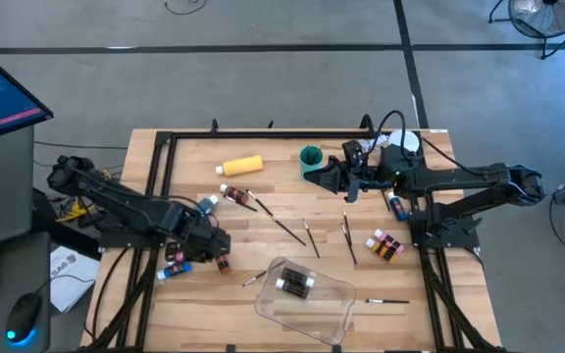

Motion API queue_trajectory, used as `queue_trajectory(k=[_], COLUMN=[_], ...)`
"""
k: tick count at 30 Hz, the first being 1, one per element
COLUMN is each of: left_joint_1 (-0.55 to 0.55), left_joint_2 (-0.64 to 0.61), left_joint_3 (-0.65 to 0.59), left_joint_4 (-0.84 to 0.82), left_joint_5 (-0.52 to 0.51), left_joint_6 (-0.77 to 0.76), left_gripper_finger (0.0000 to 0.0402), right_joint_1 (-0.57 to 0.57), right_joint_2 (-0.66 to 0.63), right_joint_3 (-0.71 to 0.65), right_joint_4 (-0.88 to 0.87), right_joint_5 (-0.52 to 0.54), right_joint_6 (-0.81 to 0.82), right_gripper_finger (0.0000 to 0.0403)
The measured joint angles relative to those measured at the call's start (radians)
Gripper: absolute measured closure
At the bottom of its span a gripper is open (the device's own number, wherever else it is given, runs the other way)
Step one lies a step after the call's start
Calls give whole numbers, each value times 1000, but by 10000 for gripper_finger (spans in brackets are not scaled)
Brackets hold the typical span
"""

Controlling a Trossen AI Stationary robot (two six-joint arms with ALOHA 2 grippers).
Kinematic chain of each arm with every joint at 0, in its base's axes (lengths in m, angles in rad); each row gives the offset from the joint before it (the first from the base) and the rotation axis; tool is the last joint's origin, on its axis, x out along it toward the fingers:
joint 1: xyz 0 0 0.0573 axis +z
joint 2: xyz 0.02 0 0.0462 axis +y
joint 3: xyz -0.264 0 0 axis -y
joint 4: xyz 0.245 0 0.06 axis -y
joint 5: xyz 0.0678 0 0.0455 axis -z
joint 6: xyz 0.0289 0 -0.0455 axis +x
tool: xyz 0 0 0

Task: Pick & Place Paint Supplies
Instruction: Put the brown paint bottle into the transparent bin

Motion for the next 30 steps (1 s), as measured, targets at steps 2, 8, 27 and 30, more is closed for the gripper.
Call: queue_trajectory(k=[2,8,27,30], left_joint_1=[0,6,11,11], left_joint_2=[0,19,293,303], left_joint_3=[0,0,0,0], left_joint_4=[4,55,197,201], left_joint_5=[-29,-94,-8,-8], left_joint_6=[-18,-23,42,42], left_gripper_finger=[317,258,174,173], right_joint_1=[0,0,14,14], right_joint_2=[0,0,0,0], right_joint_3=[0,0,0,0], right_joint_4=[0,0,1,1], right_joint_5=[0,0,1,1], right_joint_6=[0,0,12,31], right_gripper_finger=[342,342,342,342])
